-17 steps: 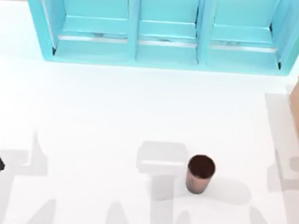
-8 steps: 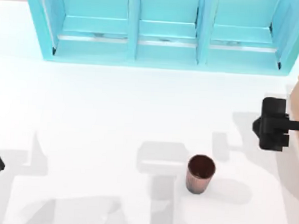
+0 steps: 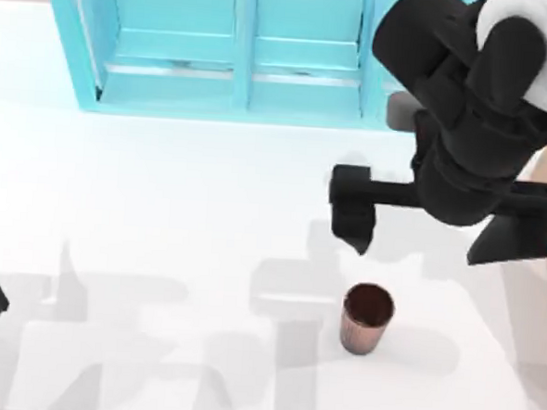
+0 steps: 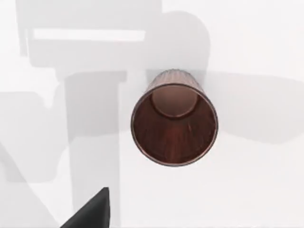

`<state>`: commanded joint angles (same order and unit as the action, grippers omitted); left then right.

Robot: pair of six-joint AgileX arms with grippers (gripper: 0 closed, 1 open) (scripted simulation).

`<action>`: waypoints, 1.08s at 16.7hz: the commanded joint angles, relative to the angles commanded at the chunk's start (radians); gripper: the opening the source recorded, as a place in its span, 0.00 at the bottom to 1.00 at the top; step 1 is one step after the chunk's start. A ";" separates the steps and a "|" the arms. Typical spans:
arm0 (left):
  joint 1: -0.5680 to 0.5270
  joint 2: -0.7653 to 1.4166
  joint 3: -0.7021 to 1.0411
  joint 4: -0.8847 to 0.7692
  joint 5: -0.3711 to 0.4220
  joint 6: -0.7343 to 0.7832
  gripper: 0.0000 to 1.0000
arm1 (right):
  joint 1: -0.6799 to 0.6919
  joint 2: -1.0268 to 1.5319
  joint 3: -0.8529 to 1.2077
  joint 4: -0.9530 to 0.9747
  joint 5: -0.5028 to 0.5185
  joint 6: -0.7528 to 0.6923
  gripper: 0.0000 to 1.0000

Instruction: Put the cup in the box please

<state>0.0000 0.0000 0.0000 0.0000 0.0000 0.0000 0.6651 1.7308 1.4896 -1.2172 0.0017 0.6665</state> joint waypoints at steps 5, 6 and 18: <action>0.000 0.000 0.000 0.000 0.000 0.000 1.00 | 0.007 0.102 0.076 -0.087 -0.002 0.020 1.00; 0.000 0.000 0.000 0.000 0.000 0.000 1.00 | 0.007 0.102 0.076 -0.087 -0.002 0.020 1.00; 0.000 0.000 0.000 0.000 0.000 0.000 1.00 | 0.009 0.174 -0.195 0.263 -0.002 0.023 1.00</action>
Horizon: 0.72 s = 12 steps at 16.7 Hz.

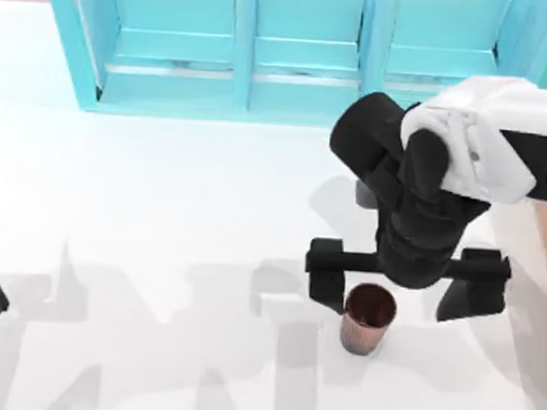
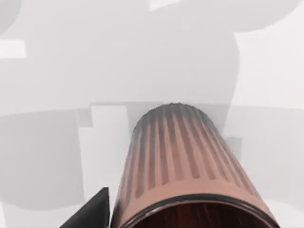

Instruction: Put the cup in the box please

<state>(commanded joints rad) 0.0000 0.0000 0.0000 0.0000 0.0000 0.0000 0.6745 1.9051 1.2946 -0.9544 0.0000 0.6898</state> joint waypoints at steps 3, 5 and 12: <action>0.000 0.000 0.000 0.000 0.000 0.000 1.00 | 0.002 0.010 -0.028 0.031 0.000 0.002 1.00; 0.000 0.000 0.000 0.000 0.000 0.000 1.00 | 0.002 0.010 -0.028 0.031 0.000 0.002 1.00; 0.000 0.000 0.000 0.000 0.000 0.000 1.00 | 0.002 0.010 -0.028 0.031 0.000 0.002 0.55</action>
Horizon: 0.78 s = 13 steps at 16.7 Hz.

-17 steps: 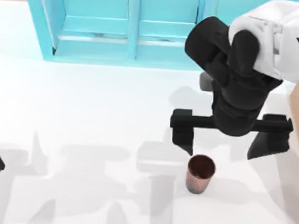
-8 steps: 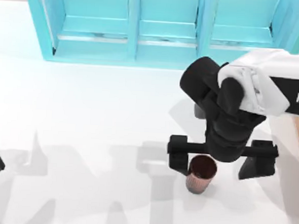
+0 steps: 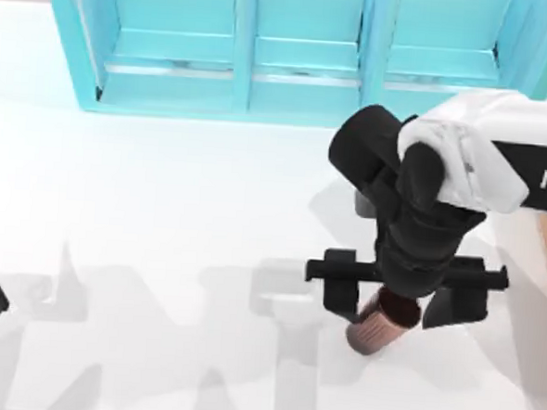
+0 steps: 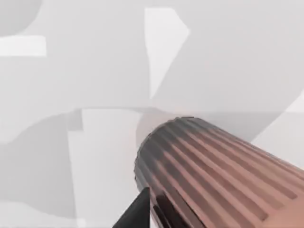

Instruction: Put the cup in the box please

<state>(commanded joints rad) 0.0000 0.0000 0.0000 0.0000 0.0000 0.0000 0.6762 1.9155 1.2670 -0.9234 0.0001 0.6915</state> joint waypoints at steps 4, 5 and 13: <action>0.000 0.000 0.000 0.000 0.000 0.000 1.00 | 0.000 0.000 0.000 0.000 0.000 0.000 0.25; 0.000 0.000 0.000 0.000 0.000 0.000 1.00 | 0.000 0.000 0.000 0.000 0.000 0.000 0.17; 0.000 0.000 0.000 0.000 0.000 0.000 1.00 | 0.000 0.000 0.000 0.000 0.000 0.000 0.00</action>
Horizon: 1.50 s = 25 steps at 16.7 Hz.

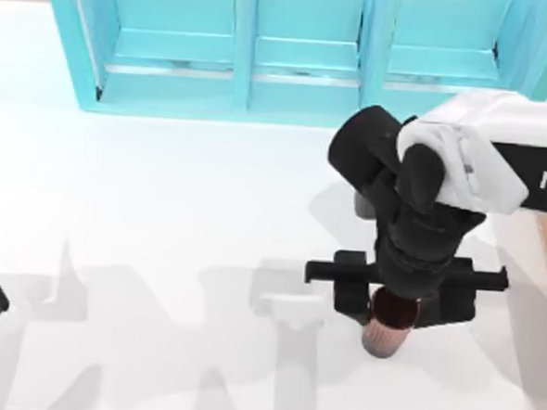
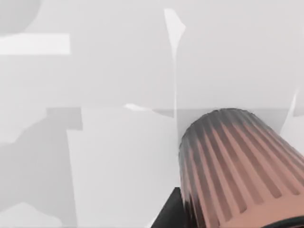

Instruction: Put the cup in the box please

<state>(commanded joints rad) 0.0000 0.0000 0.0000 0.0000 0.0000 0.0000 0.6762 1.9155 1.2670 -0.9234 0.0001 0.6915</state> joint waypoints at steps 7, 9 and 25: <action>0.000 0.000 0.000 0.000 0.000 0.000 1.00 | -0.071 -0.011 0.063 0.002 -0.023 -0.068 0.00; 0.000 0.000 0.000 0.000 0.000 0.000 1.00 | -0.166 -0.023 0.135 -0.005 -0.046 -0.165 0.00; 0.000 0.000 0.000 0.000 0.000 0.000 1.00 | -0.967 -0.156 0.376 -0.504 0.028 -0.970 0.00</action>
<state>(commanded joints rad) 0.0000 0.0000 0.0000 0.0000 0.0000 0.0000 -0.2913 1.7591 1.6434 -1.4270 0.0278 -0.2783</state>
